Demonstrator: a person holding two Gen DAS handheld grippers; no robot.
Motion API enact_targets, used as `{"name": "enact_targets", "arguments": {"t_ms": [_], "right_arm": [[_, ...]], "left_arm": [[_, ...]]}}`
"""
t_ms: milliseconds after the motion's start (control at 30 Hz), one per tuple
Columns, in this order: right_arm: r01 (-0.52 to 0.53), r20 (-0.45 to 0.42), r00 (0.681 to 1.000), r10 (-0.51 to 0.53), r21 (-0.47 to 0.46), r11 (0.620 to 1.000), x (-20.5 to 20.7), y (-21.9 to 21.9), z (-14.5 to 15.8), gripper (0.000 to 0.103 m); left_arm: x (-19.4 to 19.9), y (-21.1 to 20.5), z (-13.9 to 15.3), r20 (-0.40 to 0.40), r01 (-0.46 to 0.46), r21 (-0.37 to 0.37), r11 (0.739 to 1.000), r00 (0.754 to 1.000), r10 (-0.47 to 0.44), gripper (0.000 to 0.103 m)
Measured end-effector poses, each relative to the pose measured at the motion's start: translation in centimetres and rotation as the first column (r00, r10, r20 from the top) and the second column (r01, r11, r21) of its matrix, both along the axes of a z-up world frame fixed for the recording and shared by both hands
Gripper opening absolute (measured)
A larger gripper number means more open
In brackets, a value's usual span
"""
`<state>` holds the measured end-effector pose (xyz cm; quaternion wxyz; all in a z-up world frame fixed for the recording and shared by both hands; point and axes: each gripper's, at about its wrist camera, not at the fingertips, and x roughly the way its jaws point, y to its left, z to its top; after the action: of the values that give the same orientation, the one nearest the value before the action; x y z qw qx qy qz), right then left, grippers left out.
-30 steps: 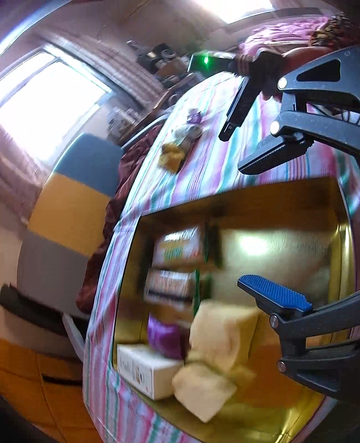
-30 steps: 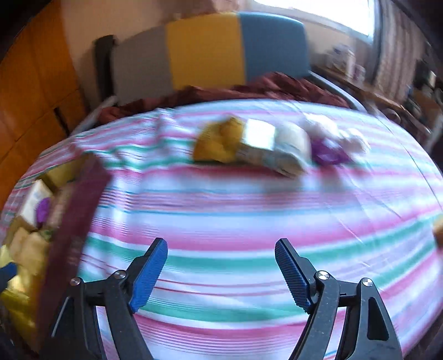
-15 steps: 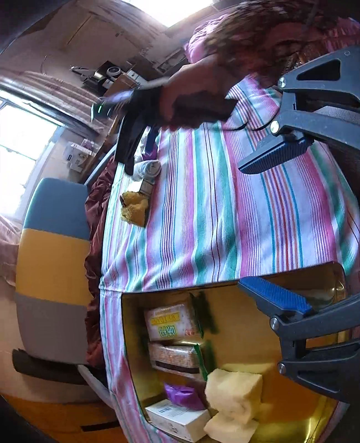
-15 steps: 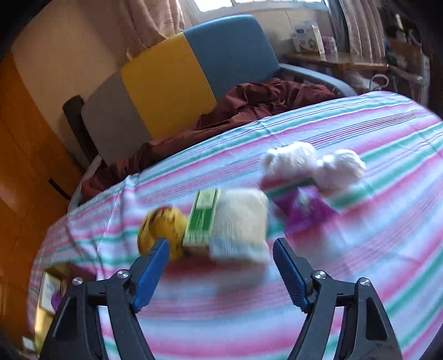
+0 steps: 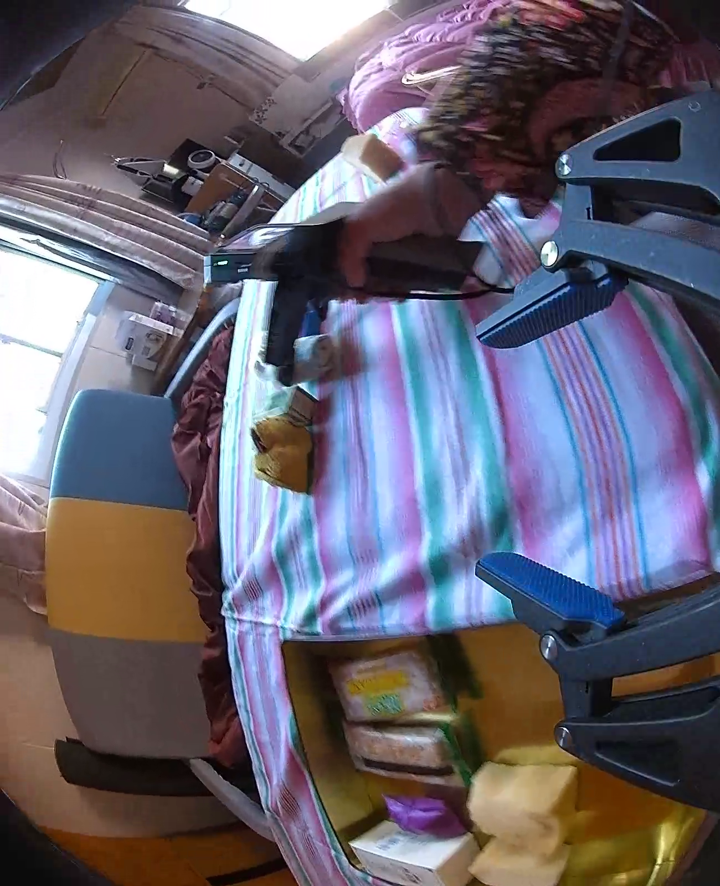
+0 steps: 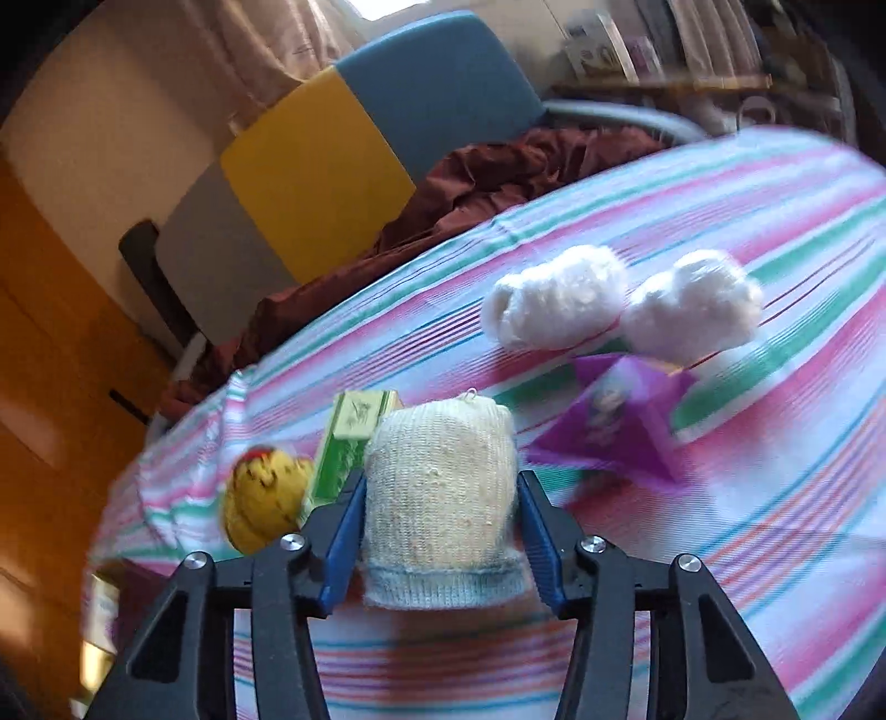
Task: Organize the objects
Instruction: 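Grasp the yellow knit glove with the left gripper while the right gripper holds the white sock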
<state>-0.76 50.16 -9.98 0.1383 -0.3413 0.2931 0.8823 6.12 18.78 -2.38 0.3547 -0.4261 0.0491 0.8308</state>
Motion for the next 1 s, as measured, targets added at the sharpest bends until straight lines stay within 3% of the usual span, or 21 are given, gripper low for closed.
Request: {"name": "enact_targets", "arguments": {"t_ms": [367,700,800,1000], "right_arm": [[0.039,0.025,0.999,-0.044,0.177,0.983,5.0,-1.6,0.5,0.052],[0.073,0.044,0.995,-0.086,0.234,0.969,5.2,-2.2,0.2,0.053],[0.090,0.048,0.993,-0.105,0.242,0.966,5.3,-2.1,0.2,0.053],[0.100,0.045,0.992,-0.115,0.253,0.962,5.5,-2.2,0.2,0.053]], "left_arm": [[-5.1,5.7,-0.5,0.033,-0.012,-0.017,1.000,0.999,0.013,0.078],[-13.4,12.2,-3.6,0.089,-0.054,-0.076,0.996,0.994,0.061,0.079],[-15.6,13.8,-4.8,0.123,-0.061,-0.062,0.996,0.990,0.068,0.079],[-17.0,15.5,-4.3,0.022,-0.083,0.006,0.997,0.996,0.083,0.079]]}}
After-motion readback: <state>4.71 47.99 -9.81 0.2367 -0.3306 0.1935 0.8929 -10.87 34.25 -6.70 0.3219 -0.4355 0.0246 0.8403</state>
